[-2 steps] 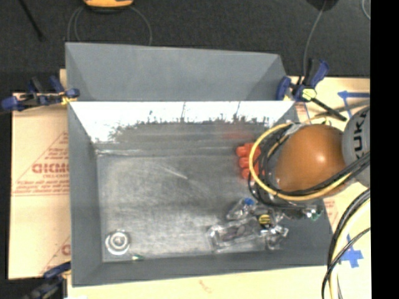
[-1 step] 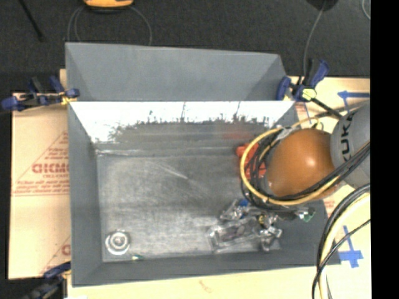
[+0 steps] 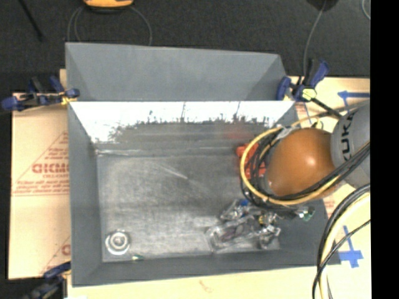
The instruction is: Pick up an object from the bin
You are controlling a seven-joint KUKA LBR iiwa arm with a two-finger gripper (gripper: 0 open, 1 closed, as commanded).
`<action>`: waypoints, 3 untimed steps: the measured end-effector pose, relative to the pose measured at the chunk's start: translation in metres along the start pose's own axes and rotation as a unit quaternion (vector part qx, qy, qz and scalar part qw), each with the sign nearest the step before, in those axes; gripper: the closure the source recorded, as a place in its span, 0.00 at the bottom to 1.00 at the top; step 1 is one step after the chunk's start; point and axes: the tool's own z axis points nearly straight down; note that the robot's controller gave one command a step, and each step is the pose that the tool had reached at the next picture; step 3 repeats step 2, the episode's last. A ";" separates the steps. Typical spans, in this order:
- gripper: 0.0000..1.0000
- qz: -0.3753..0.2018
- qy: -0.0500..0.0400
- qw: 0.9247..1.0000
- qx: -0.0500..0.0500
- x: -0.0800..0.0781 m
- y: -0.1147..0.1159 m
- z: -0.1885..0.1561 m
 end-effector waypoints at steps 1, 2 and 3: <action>1.00 -0.175 0.000 0.985 -0.003 -0.016 0.003 -0.108; 1.00 -0.213 0.000 0.977 -0.004 -0.021 -0.005 -0.138; 1.00 -0.213 0.000 0.977 -0.004 -0.021 -0.005 -0.138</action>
Offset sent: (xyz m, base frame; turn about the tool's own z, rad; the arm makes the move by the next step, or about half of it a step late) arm 0.0056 0.0155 0.1072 -0.3537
